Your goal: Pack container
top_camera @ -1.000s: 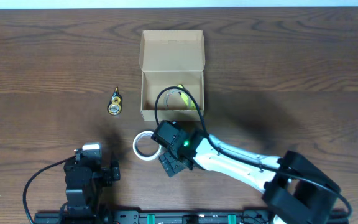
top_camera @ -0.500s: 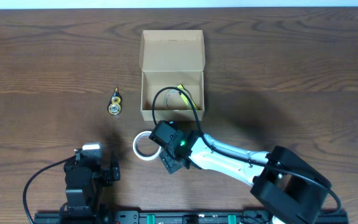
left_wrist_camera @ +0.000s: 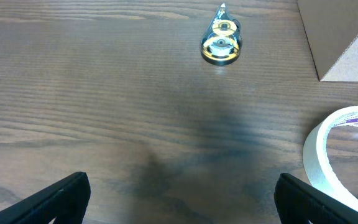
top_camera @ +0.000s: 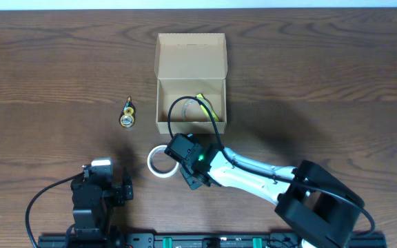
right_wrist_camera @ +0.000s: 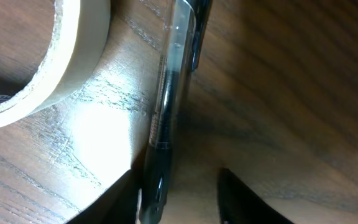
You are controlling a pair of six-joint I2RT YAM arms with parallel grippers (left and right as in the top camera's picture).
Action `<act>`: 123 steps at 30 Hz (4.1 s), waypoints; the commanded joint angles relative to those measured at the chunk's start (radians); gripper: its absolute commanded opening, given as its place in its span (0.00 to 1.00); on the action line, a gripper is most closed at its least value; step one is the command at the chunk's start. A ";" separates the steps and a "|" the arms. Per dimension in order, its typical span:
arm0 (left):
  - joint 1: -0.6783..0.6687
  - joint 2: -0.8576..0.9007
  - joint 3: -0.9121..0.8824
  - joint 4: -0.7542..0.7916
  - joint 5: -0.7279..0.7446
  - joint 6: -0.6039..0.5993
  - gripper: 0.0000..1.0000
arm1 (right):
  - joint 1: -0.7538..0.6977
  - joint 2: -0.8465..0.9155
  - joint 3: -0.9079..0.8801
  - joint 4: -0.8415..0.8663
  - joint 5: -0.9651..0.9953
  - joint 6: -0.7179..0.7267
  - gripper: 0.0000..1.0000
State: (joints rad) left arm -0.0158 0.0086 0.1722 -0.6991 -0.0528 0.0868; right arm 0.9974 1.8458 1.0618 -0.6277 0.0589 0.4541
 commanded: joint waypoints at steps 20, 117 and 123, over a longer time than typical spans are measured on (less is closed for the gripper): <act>0.004 -0.005 -0.012 -0.004 -0.006 0.014 0.95 | 0.005 -0.026 0.047 -0.197 0.024 -0.007 0.01; 0.004 -0.005 -0.012 -0.004 -0.006 0.014 0.95 | -0.477 -0.844 0.036 -0.314 0.151 -0.220 0.99; 0.004 -0.005 -0.012 -0.004 -0.006 0.014 0.95 | -0.543 -1.122 -0.236 -0.299 0.180 -0.200 0.99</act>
State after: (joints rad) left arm -0.0158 0.0082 0.1722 -0.6994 -0.0528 0.0868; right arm 0.4694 0.7685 0.8734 -0.9333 0.2153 0.2272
